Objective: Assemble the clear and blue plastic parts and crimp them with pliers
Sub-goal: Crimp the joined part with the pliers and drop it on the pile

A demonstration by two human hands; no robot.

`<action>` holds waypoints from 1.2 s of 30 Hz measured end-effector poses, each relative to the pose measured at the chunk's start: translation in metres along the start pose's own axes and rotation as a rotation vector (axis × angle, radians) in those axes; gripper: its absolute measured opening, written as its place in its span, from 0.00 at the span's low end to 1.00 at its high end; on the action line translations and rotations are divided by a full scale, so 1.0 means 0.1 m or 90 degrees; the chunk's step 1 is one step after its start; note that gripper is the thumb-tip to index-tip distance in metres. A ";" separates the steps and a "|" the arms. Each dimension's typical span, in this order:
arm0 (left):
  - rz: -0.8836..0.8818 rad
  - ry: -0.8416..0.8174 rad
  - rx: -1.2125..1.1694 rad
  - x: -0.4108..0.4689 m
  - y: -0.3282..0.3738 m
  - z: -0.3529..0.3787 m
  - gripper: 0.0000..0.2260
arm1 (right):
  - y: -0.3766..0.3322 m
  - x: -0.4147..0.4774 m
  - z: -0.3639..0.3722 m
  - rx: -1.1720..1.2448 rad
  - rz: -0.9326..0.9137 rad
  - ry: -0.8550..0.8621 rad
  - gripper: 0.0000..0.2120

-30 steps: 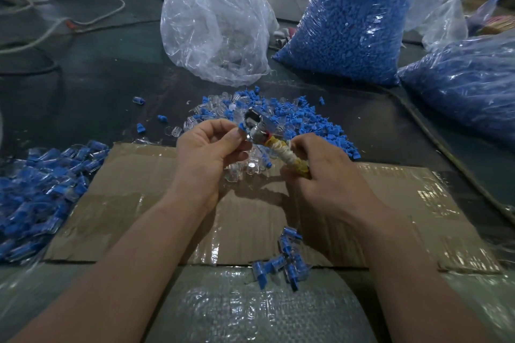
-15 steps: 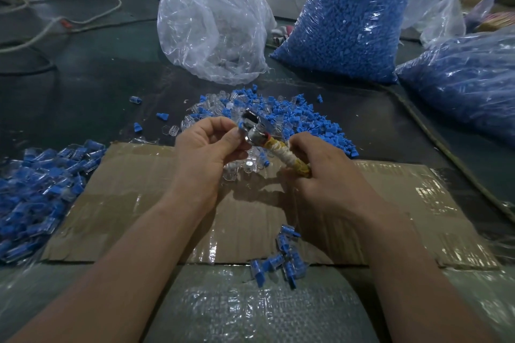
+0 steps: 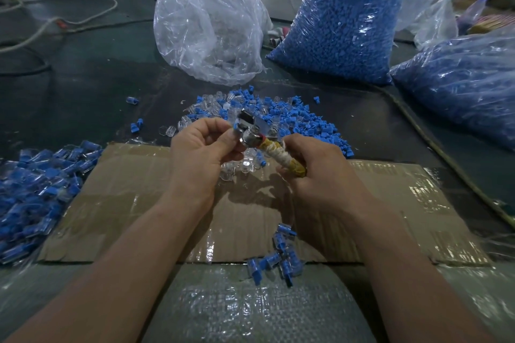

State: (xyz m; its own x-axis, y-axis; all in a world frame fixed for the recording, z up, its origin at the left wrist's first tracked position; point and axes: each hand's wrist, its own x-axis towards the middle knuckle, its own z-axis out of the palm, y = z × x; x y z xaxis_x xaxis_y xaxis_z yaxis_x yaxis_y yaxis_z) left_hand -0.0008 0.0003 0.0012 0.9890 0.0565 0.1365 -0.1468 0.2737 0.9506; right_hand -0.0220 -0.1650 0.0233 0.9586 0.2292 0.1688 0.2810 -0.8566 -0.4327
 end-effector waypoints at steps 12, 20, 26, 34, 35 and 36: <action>-0.009 0.013 -0.007 0.02 -0.01 0.00 0.04 | 0.09 0.02 0.08 -0.019 -0.018 0.037 0.17; -0.072 -0.031 0.028 -0.01 0.11 -0.07 0.02 | 0.34 0.04 -0.07 -0.037 0.092 0.174 0.20; -0.130 -0.349 0.204 -0.16 0.17 0.00 0.04 | 0.53 0.05 -0.12 -0.088 0.246 0.153 0.26; -0.171 -0.528 0.260 -0.21 0.13 0.03 0.07 | 0.65 0.04 -0.16 -0.079 0.344 0.105 0.32; -0.173 -0.533 0.263 -0.21 0.12 0.03 0.08 | 0.65 0.04 -0.16 -0.086 0.350 0.096 0.33; -0.171 -0.528 0.269 -0.21 0.13 0.03 0.08 | 0.65 0.04 -0.16 -0.091 0.353 0.086 0.33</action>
State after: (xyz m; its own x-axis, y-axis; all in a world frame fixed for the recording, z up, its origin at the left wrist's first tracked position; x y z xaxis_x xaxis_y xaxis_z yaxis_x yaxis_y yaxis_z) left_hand -0.0235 -0.0005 0.0114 0.7095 -0.6974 -0.1011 -0.0560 -0.1988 0.9784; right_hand -0.0003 -0.2271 0.0098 0.9438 -0.3237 0.0669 -0.2785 -0.8877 -0.3667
